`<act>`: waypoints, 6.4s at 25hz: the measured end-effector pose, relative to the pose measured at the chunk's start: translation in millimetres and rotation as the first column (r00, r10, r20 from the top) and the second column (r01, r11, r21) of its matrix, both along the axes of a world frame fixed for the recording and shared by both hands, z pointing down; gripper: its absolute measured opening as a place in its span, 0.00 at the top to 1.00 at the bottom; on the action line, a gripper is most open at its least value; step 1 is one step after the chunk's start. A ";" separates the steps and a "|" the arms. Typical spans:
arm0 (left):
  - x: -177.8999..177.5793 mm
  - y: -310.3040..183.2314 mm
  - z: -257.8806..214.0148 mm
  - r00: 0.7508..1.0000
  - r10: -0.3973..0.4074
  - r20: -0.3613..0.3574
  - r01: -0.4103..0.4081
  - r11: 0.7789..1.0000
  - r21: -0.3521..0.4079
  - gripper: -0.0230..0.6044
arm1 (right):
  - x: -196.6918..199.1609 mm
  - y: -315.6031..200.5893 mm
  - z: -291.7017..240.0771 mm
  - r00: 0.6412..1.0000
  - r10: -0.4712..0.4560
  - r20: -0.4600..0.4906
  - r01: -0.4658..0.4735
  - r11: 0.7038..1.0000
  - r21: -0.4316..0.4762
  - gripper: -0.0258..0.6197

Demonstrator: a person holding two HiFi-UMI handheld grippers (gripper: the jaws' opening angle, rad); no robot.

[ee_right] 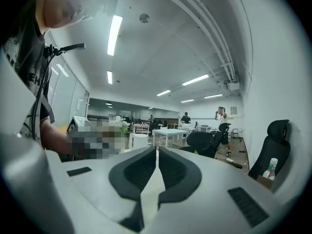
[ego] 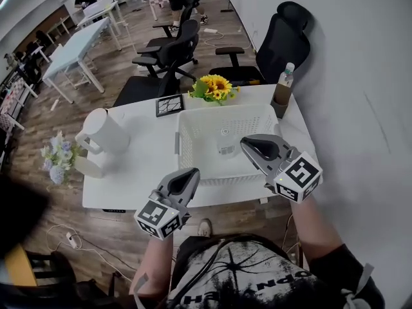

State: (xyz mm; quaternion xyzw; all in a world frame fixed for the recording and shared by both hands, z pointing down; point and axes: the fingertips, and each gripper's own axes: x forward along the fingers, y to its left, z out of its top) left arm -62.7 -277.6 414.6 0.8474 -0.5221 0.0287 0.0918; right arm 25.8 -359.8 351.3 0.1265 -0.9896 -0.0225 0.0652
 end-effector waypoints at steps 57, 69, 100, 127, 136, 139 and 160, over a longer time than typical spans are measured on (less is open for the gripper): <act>-122.9 -34.7 55.9 0.996 -0.052 -0.074 0.043 0.991 -0.127 0.95 | -84.4 -91.1 157.1 0.928 -0.083 -0.364 0.029 0.988 -0.151 0.71; -122.8 -16.6 42.3 0.995 -0.093 -0.043 0.088 0.991 -0.096 0.95 | -86.6 -85.7 106.7 0.975 -0.084 -0.206 0.056 0.989 -0.140 0.72; -54.2 86.4 -0.7 0.944 -0.328 0.037 0.328 0.944 -0.006 0.95 | -75.6 13.5 -109.3 0.939 -0.272 0.211 0.280 0.960 -0.008 0.72; -214.4 167.7 11.8 0.939 -0.343 0.028 0.344 0.939 -0.019 0.95 | -263.8 119.9 -75.0 0.933 -0.288 0.217 0.312 0.947 -0.081 0.72; -246.9 167.9 26.0 0.947 -0.320 0.011 0.320 0.946 -0.055 0.95 | -309.3 124.1 -19.8 0.958 -0.247 0.144 0.263 0.959 -0.109 0.72; -256.1 169.1 33.0 0.950 -0.311 0.003 0.311 0.948 -0.068 0.95 | -320.2 126.1 -0.5 0.964 -0.234 0.126 0.249 0.961 -0.119 0.72; -288.6 157.7 85.3 0.962 -0.268 -0.049 0.257 0.952 -0.166 0.95 | -367.9 122.6 121.4 0.978 -0.208 -0.029 0.201 0.967 -0.155 0.72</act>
